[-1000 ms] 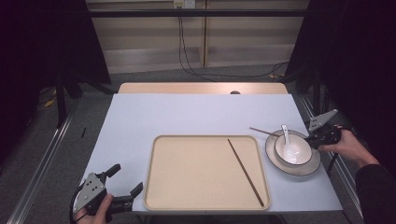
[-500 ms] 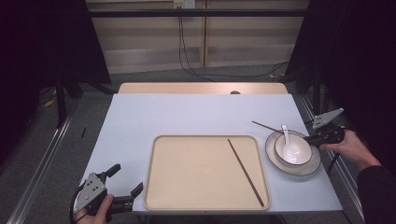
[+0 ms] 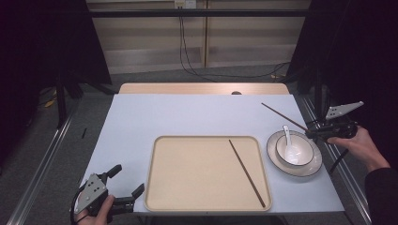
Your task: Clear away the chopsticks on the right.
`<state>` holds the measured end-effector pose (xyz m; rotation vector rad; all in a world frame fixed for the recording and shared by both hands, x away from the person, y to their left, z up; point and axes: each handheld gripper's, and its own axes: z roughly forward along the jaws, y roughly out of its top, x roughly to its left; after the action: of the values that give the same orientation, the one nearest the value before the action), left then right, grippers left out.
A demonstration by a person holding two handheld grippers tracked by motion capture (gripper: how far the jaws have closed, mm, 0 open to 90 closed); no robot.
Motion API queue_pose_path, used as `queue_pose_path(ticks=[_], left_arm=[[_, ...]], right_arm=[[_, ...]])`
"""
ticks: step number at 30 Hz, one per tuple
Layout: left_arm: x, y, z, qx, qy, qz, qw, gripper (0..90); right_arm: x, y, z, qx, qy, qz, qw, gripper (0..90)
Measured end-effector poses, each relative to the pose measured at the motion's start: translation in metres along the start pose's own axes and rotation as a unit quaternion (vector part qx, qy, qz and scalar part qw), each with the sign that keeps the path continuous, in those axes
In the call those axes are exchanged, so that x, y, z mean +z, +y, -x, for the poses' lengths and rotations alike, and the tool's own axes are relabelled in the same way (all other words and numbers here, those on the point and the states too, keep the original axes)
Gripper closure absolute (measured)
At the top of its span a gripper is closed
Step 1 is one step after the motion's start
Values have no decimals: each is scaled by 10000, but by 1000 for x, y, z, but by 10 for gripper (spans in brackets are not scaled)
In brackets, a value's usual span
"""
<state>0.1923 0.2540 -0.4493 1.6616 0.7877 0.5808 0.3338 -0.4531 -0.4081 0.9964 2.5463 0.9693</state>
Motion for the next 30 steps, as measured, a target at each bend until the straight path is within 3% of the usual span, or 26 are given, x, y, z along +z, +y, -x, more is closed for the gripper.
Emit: queue_pose_path(ticks=[6,15,19,22,25,27,28,29,30], left_arm=[[-1,0,-1,-21,10,2,10000,14],[-1,0,0,-10,22,20,10000,14],[0,0,-1,-8,21,17,10000,14],[-1,0,-1,-5,18,12,10000,14],[0,0,0,-5,17,33,10000,14],[-1,0,0,13,30,31,10000,14],[-1,0,0,13,30,31,10000,14],[-1,0,0,7,28,32,10000,14],[-1,0,0,7,28,32,10000,14]], right_arm=[[-8,9,-6,368,17,137,9992,850],[-18,10,-31,821,-92,613,9947,851],[-20,10,-44,1021,-148,637,9926,851],[-22,9,-53,987,-78,744,9923,851],[-24,6,-63,1161,-91,846,9896,851],[-25,3,-71,1383,-178,760,9873,851],[-25,3,-71,1383,-178,760,9873,851],[-25,0,-80,1557,-68,756,9849,851],[-25,0,-85,1578,-62,760,9845,851]])
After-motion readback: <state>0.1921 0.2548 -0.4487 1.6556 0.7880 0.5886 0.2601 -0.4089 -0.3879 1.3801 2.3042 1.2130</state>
